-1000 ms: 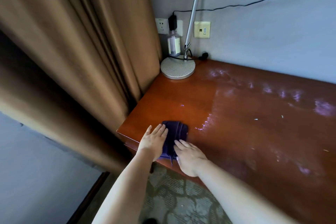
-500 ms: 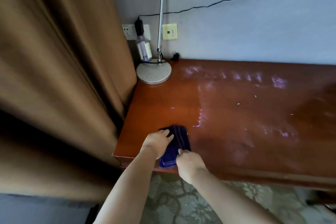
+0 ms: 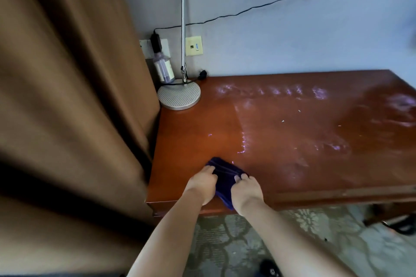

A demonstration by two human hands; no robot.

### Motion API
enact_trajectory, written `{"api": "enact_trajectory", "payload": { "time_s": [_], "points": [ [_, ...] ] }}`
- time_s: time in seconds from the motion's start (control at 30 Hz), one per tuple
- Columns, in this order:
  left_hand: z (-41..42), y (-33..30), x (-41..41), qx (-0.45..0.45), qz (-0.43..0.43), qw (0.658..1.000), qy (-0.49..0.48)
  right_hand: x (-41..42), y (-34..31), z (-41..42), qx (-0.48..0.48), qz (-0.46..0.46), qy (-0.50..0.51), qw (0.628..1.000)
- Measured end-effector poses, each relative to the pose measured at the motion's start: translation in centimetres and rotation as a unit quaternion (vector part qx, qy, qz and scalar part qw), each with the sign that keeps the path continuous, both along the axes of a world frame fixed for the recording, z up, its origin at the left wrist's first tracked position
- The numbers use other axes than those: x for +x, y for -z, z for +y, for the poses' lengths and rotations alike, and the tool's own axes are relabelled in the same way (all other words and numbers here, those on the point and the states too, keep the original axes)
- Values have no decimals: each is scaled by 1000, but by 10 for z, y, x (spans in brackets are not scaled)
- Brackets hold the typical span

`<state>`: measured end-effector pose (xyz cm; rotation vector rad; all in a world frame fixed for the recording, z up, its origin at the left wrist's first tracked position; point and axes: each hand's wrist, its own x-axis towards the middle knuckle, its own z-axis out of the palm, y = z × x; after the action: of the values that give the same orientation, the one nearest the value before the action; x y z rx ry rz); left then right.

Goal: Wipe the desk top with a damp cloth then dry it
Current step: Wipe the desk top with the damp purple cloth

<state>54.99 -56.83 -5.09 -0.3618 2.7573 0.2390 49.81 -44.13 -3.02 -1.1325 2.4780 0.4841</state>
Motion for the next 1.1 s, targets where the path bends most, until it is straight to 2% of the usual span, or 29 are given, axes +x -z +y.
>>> {"api": "enact_trajectory", "payload": {
  "time_s": [0.13,0.23,0.3,0.37,0.67,1.1],
  "points": [
    [0,9,-3,26,68,997,-37,8,11,-6,-146,-83,183,969],
    [3,14,-1,-11,55,998,-41,13,21,-1,-203,-129,252,937],
    [5,15,-2,-68,38,997,-9,8,27,1,-201,-129,241,941],
    [5,17,-5,-87,38,995,4,0,30,0,-187,-112,227,949],
    [-4,32,-26,-107,2,993,42,-38,50,-5,-142,-72,178,971],
    [-24,42,-71,-110,22,994,-1,-109,58,-25,-138,-43,89,985]
  ]
}}
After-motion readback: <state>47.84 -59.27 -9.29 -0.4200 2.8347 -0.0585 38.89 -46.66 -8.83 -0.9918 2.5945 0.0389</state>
